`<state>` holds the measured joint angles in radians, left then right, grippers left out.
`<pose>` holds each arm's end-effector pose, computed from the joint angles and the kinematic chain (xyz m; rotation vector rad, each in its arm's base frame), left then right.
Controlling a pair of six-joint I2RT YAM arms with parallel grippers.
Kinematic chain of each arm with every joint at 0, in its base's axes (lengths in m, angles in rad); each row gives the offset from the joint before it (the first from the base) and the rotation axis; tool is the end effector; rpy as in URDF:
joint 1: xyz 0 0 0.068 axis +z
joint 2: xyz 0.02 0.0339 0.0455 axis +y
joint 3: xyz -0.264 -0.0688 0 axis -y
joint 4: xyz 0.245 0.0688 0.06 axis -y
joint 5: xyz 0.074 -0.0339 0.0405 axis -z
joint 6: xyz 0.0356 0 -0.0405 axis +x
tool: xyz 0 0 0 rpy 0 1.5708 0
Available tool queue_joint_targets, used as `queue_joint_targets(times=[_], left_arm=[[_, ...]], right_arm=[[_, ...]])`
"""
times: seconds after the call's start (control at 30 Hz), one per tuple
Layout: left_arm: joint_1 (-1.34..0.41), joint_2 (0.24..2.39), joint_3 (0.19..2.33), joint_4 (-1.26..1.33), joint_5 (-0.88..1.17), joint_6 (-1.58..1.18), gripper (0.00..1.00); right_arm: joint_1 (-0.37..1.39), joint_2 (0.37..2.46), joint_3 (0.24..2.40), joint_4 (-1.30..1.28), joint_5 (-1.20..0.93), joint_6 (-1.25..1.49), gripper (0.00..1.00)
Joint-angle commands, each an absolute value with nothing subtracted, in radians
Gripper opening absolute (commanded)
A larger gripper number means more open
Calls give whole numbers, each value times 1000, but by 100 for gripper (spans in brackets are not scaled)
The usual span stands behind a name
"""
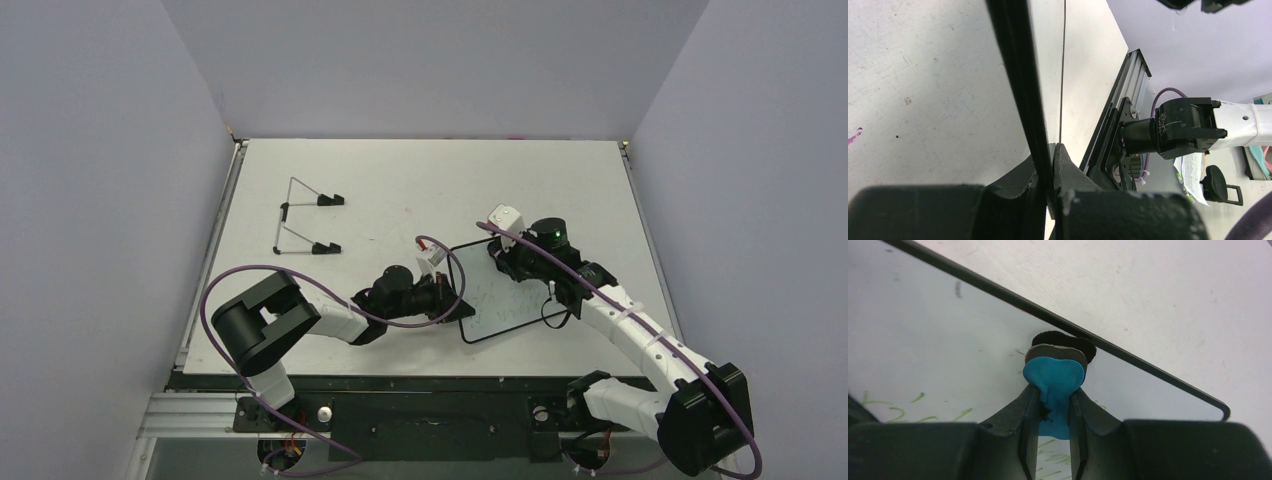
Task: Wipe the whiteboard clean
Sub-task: Erase the whiteboard at the center of the board.
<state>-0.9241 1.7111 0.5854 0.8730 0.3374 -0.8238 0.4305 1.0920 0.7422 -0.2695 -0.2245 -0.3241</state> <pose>0.1839 -0.2631 0.1527 0.3790 2.0673 -1.4655 0.2126 0.1064 0.2571 -0.9229 1.9845 0.3058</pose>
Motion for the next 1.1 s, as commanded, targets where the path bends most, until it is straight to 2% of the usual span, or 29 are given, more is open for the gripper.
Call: queue_joint_targets(times=[0.0, 0.17, 0.27, 0.57, 0.7, 0.97, 1.07], left_arm=[[-949, 1709, 629, 855, 341, -763, 0], [-952, 1708, 637, 844, 338, -761, 0], [-952, 1698, 631, 838, 336, -756, 0], [-951, 1693, 623, 838, 347, -748, 0], [-951, 1686, 619, 838, 347, -745, 0], [-946, 1669, 603, 841, 347, -739, 0], [-944, 1669, 598, 846, 349, -741, 0]], right_arm=[[471, 1089, 781, -289, -423, -363, 0], [477, 1117, 823, -470, -482, -513, 0], [465, 1134, 854, -561, -443, -618, 0], [364, 1108, 828, -433, -213, -478, 0], [341, 1113, 818, -424, -156, -496, 0], [339, 1148, 836, -581, -253, -670, 0], [340, 1148, 840, -652, -362, -761, 0]])
